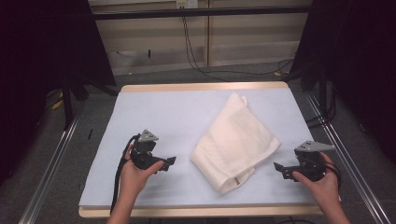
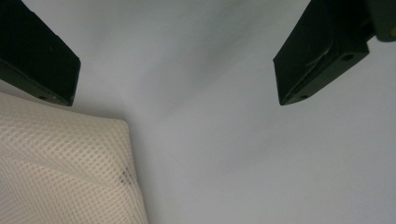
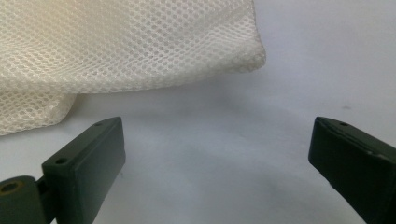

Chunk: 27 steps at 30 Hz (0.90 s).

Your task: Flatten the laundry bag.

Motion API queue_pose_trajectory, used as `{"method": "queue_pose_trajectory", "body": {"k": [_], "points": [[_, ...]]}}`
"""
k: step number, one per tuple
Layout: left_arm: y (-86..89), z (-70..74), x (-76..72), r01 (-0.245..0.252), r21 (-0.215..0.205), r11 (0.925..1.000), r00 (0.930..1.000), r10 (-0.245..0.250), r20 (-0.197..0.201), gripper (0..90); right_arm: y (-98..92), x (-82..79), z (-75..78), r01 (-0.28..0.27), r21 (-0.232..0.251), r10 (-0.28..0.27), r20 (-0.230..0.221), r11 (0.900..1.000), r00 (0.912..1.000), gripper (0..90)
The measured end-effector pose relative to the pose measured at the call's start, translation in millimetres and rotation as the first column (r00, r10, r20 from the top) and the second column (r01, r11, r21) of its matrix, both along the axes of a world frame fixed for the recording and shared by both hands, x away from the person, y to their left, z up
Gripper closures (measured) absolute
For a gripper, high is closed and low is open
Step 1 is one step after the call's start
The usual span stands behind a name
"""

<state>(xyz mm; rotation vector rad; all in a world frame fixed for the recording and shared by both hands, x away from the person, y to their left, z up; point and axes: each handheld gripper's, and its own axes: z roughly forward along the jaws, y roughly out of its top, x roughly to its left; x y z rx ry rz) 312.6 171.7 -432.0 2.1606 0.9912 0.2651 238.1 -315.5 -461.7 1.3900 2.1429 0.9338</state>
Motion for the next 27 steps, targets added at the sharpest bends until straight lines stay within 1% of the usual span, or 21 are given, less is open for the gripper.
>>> {"method": "queue_pose_trajectory", "body": {"k": [1, 2, 5, 6, 7, 8, 9, 10, 11, 13, 15, 16, 17, 19, 20, 21, 23, 24, 25, 26, 27], "points": [[-1.8, 0.9, 0.3, 0.021, 0.015, 0.9997, 0.9998, -0.021, -0.007, 0.2, -0.1, 0.0, 0.2, 0.003, -0.002, -0.003, 0.003, 1.000, 1.0000, 3.3], [-4.8, 0.8, -0.2, 0.015, 0.006, 0.9999, 0.9999, -0.015, -0.005, 0.2, -0.4, 0.2, 0.0, 0.004, -0.002, -0.004, 0.005, 1.000, 1.0000, 3.4], [-12.8, 1.9, -0.3, 0.040, 0.017, 0.9991, 0.9992, -0.039, -0.005, 0.2, -0.7, 0.4, -1.1, 0.006, 0.002, -0.006, 0.003, 1.000, 1.0000, 3.3], [-15.7, 1.7, -0.2, 0.046, 0.017, 0.9988, 0.9989, -0.046, -0.002, 0.2, -0.8, 0.1, -1.2, 0.014, 0.002, -0.014, -0.002, 1.000, 0.9999, 3.3], [-19.0, 2.4, -0.7, 0.055, 0.015, 0.9984, 0.9985, -0.055, -0.010, 0.2, -1.0, 0.3, -1.9, 0.012, -0.001, -0.012, 0.006, 1.000, 0.9999, 3.4], [-21.2, 2.1, -1.0, 0.054, 0.013, 0.9985, 0.9985, -0.054, -0.003, 0.2, -0.4, -0.2, -1.8, 0.012, 0.004, -0.012, -0.001, 1.000, 0.9999, 3.4], [-23.5, 2.9, -1.2, 0.062, 0.019, 0.9979, 0.9981, -0.062, -0.005, 0.2, -0.2, -0.4, -1.7, 0.012, 0.002, -0.012, 0.000, 1.000, 0.9999, 3.4], [-26.8, 3.2, -1.7, 0.069, 0.012, 0.9975, 0.9976, -0.069, -0.002, 0.2, 0.2, -0.3, -1.6, 0.007, 0.001, -0.007, 0.007, 1.000, 1.0000, 3.5], [-28.0, 4.2, -1.9, 0.079, 0.019, 0.9967, 0.9969, -0.078, -0.006, 0.2, 0.8, -0.6, -1.1, 0.008, 0.005, -0.008, 0.004, 1.000, 1.0000, 3.5], [-33.5, 4.9, -3.0, 0.090, 0.006, 0.9959, 0.9959, -0.090, -0.004, 0.2, 1.6, -0.6, -0.8, 0.011, 0.004, -0.011, 0.004, 1.000, 0.9999, 3.5], [-37.0, 5.8, -3.4, 0.110, 0.009, 0.9939, 0.9939, -0.110, -0.010, 0.2, 2.1, -0.2, -1.0, 0.005, 0.003, -0.005, 0.006, 1.000, 1.0000, 3.5], [-39.7, 5.8, -4.1, 0.109, 0.010, 0.9940, 0.9940, -0.109, -0.008, 0.2, 2.3, 0.2, -1.3, 0.002, 0.002, -0.002, 0.009, 1.000, 1.0000, 3.5], [-42.7, 5.9, -4.8, 0.121, 0.019, 0.9924, 0.9926, -0.121, -0.010, 0.2, 2.9, -0.1, -1.3, 0.003, 0.004, -0.003, -0.002, 1.000, 1.0000, 3.5], [-45.0, 5.6, -5.3, 0.124, 0.015, 0.9922, 0.9922, -0.124, -0.011, 0.2, 3.0, 0.1, -1.6, 0.001, 0.003, -0.001, 0.000, 1.000, 1.0000, 3.5], [-50.1, 5.4, -6.4, 0.143, 0.020, 0.9895, 0.9896, -0.143, -0.019, 0.2, 3.3, 0.2, -1.6, 0.004, 0.002, -0.004, -0.004, 1.000, 1.0000, 3.5], [-52.9, 4.7, -6.9, 0.150, 0.014, 0.9885, 0.9885, -0.150, -0.017, 0.2, 3.4, 0.2, -1.8, 0.004, 0.001, -0.004, -0.003, 1.000, 1.0000, 3.5], [-57.1, 5.5, -8.0, 0.155, 0.029, 0.9875, 0.9877, -0.154, -0.025, 0.2, 3.4, 0.4, -1.9, 0.005, -0.001, -0.005, -0.004, 1.000, 1.0000, 3.6], [-59.2, 5.1, -8.2, 0.160, 0.017, 0.9870, 0.9870, -0.159, -0.022, 0.2, 3.3, 0.4, -1.9, 0.004, 0.001, -0.004, -0.003, 1.000, 1.0000, 3.7], [-60.6, 5.7, -8.5, 0.162, 0.023, 0.9866, 0.9865, -0.161, -0.030, 0.2, 3.1, 0.6, -2.0, 0.001, 0.002, -0.001, -0.001, 1.000, 1.0000, 3.7], [-61.9, 5.3, -8.0, 0.175, 0.016, 0.9844, 0.9843, -0.175, -0.026, 0.2, 2.9, 0.4, -1.8, 0.003, 0.002, -0.003, 0.000, 1.000, 1.0000, 3.8], [-63.4, 6.2, -8.5, 0.177, 0.027, 0.9838, 0.9839, -0.176, -0.029, 0.2, 2.8, 0.3, -1.7, 0.001, 0.004, -0.001, 0.001, 1.000, 1.0000, 4.0]]}}
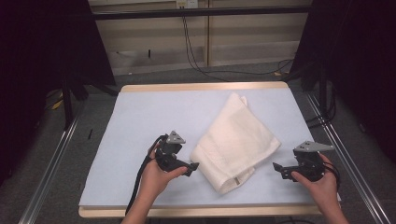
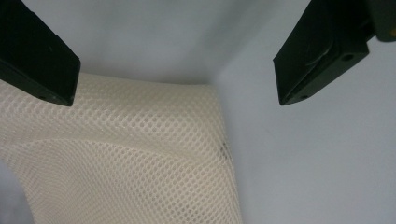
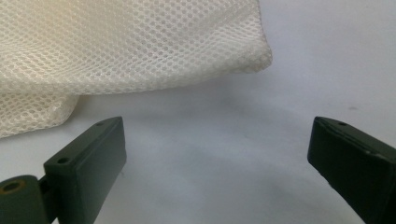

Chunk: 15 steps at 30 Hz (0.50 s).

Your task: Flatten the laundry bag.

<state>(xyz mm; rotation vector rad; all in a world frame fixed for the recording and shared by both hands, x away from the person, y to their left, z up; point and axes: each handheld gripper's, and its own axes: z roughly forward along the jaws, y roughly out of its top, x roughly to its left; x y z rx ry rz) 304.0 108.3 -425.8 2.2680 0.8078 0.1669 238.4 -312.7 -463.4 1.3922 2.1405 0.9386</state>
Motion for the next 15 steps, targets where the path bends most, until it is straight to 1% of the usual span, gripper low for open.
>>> {"method": "queue_pose_trajectory", "body": {"k": [4, 5, 8, 9, 10, 11, 12, 13, 14, 15], "points": [[-5.5, 0.1, -1.5, 0.011, -0.008, 0.9999, 0.9999, -0.011, 0.000, 0.2, 0.2, -0.1, -0.8, -0.005, -0.002, 0.005, 0.003, 1.000, 1.0000, 4.0], [-9.3, 1.6, -2.9, 0.017, -0.007, 0.9998, 0.9999, -0.017, -0.001, 0.2, 0.5, -0.4, -1.3, 0.001, -0.007, -0.001, -0.002, 1.000, 1.0000, 4.0], [-15.0, 3.1, -4.0, 0.034, -0.023, 0.9991, 0.9994, -0.034, 0.000, 0.2, 1.2, -0.3, -1.3, -0.001, -0.005, 0.001, -0.002, 1.000, 1.0000, 4.0], [-16.8, 4.2, -4.1, 0.047, -0.018, 0.9987, 0.9989, -0.047, -0.003, 0.2, 1.5, 0.0, -1.4, -0.007, -0.005, 0.007, 0.003, 1.000, 1.0000, 4.0], [-19.9, 4.9, -4.8, 0.052, -0.016, 0.9985, 0.9986, -0.052, -0.010, 0.2, 2.1, -0.2, -1.2, -0.006, -0.005, 0.006, -0.004, 1.000, 1.0000, 4.0], [-21.6, 4.4, -4.9, 0.058, -0.024, 0.9980, 0.9983, -0.058, -0.006, 0.1, 2.6, -0.1, -1.2, -0.008, -0.006, 0.008, -0.003, 1.000, 1.0000, 4.0], [-23.7, 5.0, -5.4, 0.061, -0.020, 0.9979, 0.9981, -0.061, -0.010, 0.1, 3.2, -0.1, -1.3, -0.009, -0.003, 0.009, -0.007, 1.000, 0.9999, 4.0], [-26.1, 5.0, -5.8, 0.064, -0.016, 0.9978, 0.9979, -0.064, -0.004, 0.1, 3.4, 0.3, -1.6, -0.016, -0.006, 0.016, -0.004, 1.000, 0.9999, 4.0], [-27.9, 5.1, -5.5, 0.074, -0.019, 0.9971, 0.9971, -0.075, -0.012, 0.1, 3.8, 0.1, -1.5, -0.014, -0.004, 0.014, -0.006, 1.000, 0.9999, 4.0], [-30.0, 5.4, -6.1, 0.067, -0.014, 0.9976, 0.9977, -0.068, -0.011, 0.1, 4.0, 0.1, -1.5, -0.013, -0.004, 0.013, -0.007, 1.000, 0.9999, 4.0]]}}
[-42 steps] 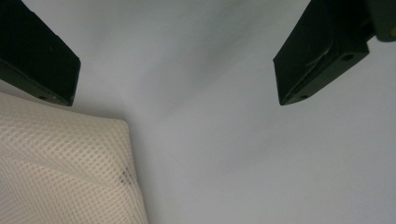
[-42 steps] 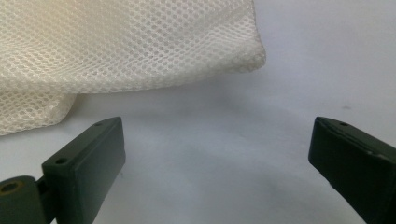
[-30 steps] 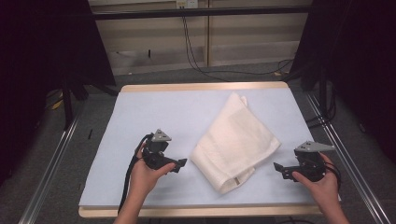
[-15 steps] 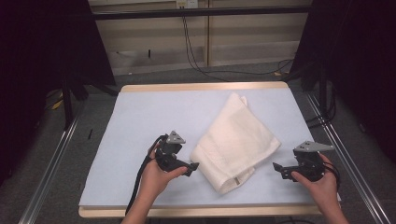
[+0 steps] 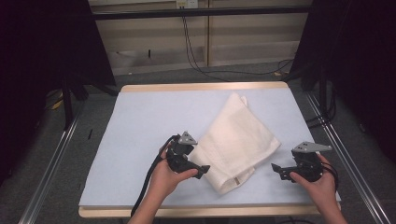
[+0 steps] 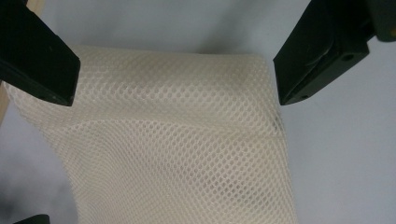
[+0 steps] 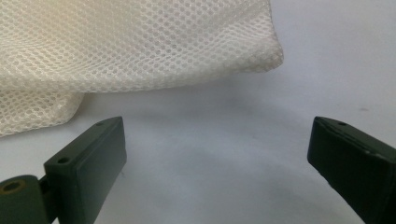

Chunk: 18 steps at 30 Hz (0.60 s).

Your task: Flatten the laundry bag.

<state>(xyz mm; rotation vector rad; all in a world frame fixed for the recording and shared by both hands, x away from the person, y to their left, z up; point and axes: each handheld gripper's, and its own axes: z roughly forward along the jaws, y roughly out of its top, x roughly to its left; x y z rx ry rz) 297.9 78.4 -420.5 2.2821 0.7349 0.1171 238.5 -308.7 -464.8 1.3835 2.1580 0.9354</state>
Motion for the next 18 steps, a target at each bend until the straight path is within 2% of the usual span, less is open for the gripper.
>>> {"method": "queue_pose_trajectory", "body": {"k": [2, 10, 12, 14, 15, 18], "points": [[-2.4, 1.3, 0.6, 0.022, -0.004, 0.9997, 0.9997, -0.022, -0.011, 0.1, 0.0, 0.0, 0.0, -0.002, 0.003, 0.002, -0.001, 1.000, 1.0000, 4.0], [-10.4, 2.3, -1.1, 0.033, -0.013, 0.9994, 0.9993, -0.033, -0.017, 0.1, 3.6, 1.3, -1.7, -0.008, -0.004, 0.008, 0.004, 1.000, 1.0000, 6.6], [-14.0, 2.0, -3.1, 0.033, -0.022, 0.9992, 0.9994, -0.033, -0.011, 0.0, 6.4, 1.4, -1.4, -0.012, -0.004, 0.012, 0.005, 1.000, 0.9999, 10.2], [-16.3, 3.5, -3.8, 0.052, -0.010, 0.9986, 0.9985, -0.052, -0.015, 0.0, 8.3, 2.0, -1.1, -0.023, -0.007, 0.023, 0.010, 1.000, 0.9997, 12.9], [-18.0, 3.1, -4.5, 0.053, -0.026, 0.9983, 0.9985, -0.053, -0.013, 0.0, 9.2, 2.2, -0.6, -0.022, -0.006, 0.022, 0.005, 1.000, 0.9998, 13.9], [-22.0, 4.7, -6.1, 0.069, -0.035, 0.9970, 0.9975, -0.070, -0.014, 0.0, 9.6, 2.9, 1.7, -0.030, 0.015, 0.031, -0.002, 0.999, 0.9995, 20.3]]}}
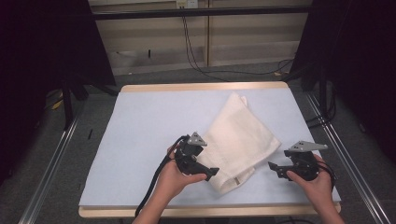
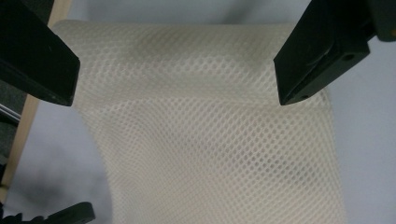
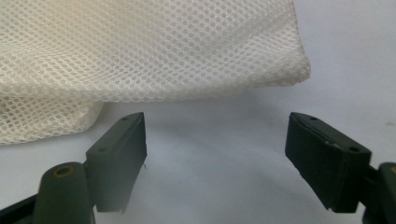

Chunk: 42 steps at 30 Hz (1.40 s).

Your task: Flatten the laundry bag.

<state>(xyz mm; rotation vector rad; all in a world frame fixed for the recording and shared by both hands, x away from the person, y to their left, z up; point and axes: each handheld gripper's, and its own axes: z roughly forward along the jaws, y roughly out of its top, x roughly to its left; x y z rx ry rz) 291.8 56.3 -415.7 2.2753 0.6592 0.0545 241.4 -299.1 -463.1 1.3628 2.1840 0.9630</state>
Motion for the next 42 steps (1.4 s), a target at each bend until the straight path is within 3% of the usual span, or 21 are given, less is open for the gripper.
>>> {"method": "queue_pose_trajectory", "body": {"k": [4, 5, 10, 15, 21, 27, 30, 31, 36, 37, 42], "points": [[-7.2, 1.9, -3.6, 0.036, -0.010, 0.9993, 0.9993, -0.036, 0.010, 0.0, 1.5, 0.2, -1.0, -0.009, -0.003, 0.009, -0.016, 1.000, 0.9998, 20.7], [-9.1, 2.6, -4.5, 0.040, 0.001, 0.9992, 0.9992, -0.040, 0.007, 0.0, 1.6, 0.5, -1.6, -0.016, -0.009, 0.016, -0.015, 1.000, 0.9998, 21.1], [-16.7, 1.6, -7.0, 0.047, -0.026, 0.9986, 0.9989, -0.046, 0.009, 0.0, 3.3, 0.7, -1.4, -0.028, 0.002, 0.028, -0.019, 1.000, 0.9994, 22.2], [-24.2, -1.1, -7.4, 0.074, 0.009, 0.9972, 0.9973, -0.074, -0.001, 0.0, 3.0, 1.5, -1.3, -0.021, 0.001, 0.021, -0.016, 1.000, 0.9996, 23.5], [-32.3, -1.8, -11.9, 0.066, 0.006, 0.9978, 0.9978, -0.066, 0.005, 0.0, 6.7, 2.0, -2.2, -0.018, -0.005, 0.018, -0.019, 1.000, 0.9997, 29.2], [-39.5, -4.8, -13.9, 0.107, 0.054, 0.9928, 0.9942, -0.108, 0.002, 0.1, 7.8, 2.2, -2.4, -0.025, 0.001, 0.025, -0.019, 1.000, 0.9995, 29.6], [-44.1, -8.5, -15.8, 0.108, 0.047, 0.9930, 0.9941, -0.107, -0.017, 3.9, 8.0, 2.0, -2.7, -0.026, 0.007, 0.026, -0.015, 1.000, 0.9995, 29.2], [-44.9, -8.3, -15.4, 0.124, 0.073, 0.9897, 0.9923, -0.123, -0.012, 3.7, 8.0, 2.1, -2.8, -0.027, 0.006, 0.027, -0.015, 1.000, 0.9995, 29.1], [-49.8, -12.0, -15.7, 0.123, 0.093, 0.9880, 0.9923, -0.123, -0.008, 4.2, 8.1, 2.2, -3.0, -0.027, 0.005, 0.027, -0.019, 1.000, 0.9994, 28.9], [-50.0, -12.9, -15.4, 0.129, 0.114, 0.9851, 0.9916, -0.129, -0.006, 5.0, 8.1, 2.1, -3.0, -0.027, 0.008, 0.027, -0.023, 1.000, 0.9994, 28.7], [-52.4, -16.5, -16.4, 0.134, 0.122, 0.9834, 0.9909, -0.134, -0.009, 5.9, 7.7, 2.4, -3.4, -0.024, 0.009, 0.024, -0.019, 1.000, 0.9995, 28.3]]}}
